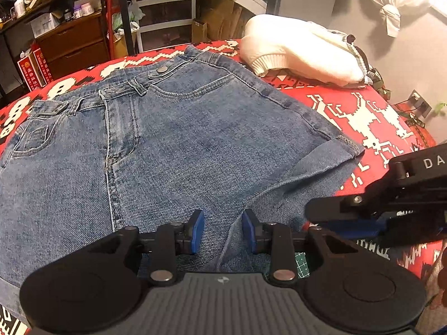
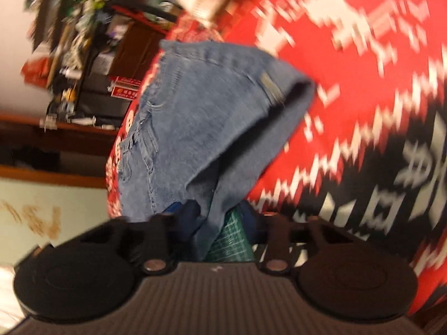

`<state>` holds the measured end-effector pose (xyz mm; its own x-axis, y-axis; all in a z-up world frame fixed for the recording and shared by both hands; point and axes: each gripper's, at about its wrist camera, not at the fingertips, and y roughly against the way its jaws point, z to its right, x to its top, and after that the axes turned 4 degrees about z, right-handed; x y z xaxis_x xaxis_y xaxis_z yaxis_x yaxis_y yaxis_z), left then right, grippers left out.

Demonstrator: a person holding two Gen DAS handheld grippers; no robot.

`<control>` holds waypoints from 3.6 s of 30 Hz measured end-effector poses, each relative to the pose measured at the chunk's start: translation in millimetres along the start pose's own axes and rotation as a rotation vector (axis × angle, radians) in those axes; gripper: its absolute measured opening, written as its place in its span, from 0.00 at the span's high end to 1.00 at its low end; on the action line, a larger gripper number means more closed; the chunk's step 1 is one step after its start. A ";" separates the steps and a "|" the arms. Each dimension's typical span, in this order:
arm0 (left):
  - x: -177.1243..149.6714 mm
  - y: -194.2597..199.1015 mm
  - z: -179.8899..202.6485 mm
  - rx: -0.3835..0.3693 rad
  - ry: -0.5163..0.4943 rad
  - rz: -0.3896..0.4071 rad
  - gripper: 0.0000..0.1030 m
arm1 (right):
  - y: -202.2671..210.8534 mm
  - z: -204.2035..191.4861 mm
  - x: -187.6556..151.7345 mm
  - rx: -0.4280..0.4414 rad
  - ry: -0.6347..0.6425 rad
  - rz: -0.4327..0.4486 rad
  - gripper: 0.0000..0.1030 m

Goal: Fold clothes

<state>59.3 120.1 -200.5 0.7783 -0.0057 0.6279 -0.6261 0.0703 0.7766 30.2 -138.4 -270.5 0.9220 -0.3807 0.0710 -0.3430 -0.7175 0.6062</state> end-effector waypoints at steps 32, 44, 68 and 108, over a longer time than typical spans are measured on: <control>-24.9 28.7 18.2 -0.088 -0.008 -0.046 0.69 | -22.1 -9.8 -41.3 -0.083 -0.036 0.082 0.99; -19.2 53.9 -17.1 -0.079 0.123 0.003 0.69 | 37.4 11.9 -14.5 -0.126 0.024 0.218 0.99; -45.0 49.7 -23.5 -0.009 0.045 -0.050 0.70 | 34.4 52.6 64.6 -0.009 -0.103 0.298 0.92; -41.7 25.3 59.0 0.051 -0.440 0.085 0.97 | -30.4 19.9 19.7 0.137 -0.168 0.056 0.91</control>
<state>8.2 63.2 -204.1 0.6366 -0.4263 0.6427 -0.6968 0.0393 0.7162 55.2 -135.7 -303.4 0.8621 -0.5053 -0.0382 -0.4243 -0.7610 0.4907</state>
